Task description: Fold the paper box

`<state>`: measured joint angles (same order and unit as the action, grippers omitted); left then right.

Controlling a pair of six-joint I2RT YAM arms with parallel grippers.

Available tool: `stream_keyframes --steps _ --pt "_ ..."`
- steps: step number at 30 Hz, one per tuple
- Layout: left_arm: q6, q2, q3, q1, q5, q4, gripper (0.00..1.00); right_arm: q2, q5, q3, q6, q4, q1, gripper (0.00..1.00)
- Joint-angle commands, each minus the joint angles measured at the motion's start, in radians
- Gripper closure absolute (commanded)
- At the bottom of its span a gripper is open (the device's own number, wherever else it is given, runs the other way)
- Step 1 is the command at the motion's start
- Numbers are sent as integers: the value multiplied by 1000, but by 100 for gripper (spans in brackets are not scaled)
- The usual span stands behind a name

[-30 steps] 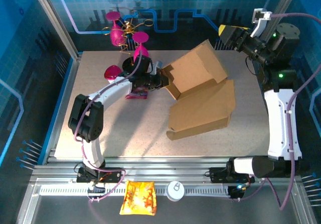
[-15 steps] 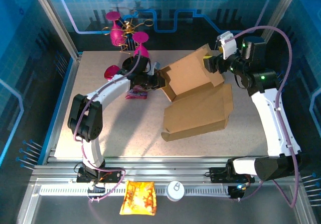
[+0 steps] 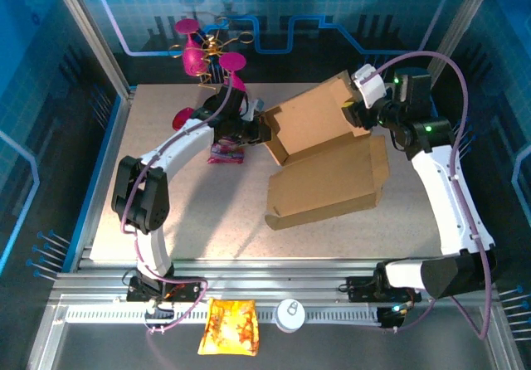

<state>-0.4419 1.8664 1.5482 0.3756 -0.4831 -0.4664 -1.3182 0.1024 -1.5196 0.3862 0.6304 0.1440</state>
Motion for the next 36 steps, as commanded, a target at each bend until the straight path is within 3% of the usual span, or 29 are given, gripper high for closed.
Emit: stream_keyframes --steps 1,8,14,18,24,32,36 --pt "25 7 26 -7 -8 -23 100 -26 -152 -6 17 -18 28 47" --pt "24 2 23 -8 5 -27 100 -68 -352 -21 47 -53 104 55" --pt "17 2 47 -1 39 -59 100 -86 -508 -27 75 -94 151 69" --pt "6 1 80 9 78 -98 100 -90 -638 5 103 -157 181 84" --pt "-70 -7 129 21 178 -184 100 -93 -712 10 57 -161 189 98" --pt "-182 -6 250 73 393 -408 100 -131 -792 -16 -1 -98 189 100" --pt "-222 0 297 77 433 -479 100 -166 -897 -44 -39 -66 191 100"
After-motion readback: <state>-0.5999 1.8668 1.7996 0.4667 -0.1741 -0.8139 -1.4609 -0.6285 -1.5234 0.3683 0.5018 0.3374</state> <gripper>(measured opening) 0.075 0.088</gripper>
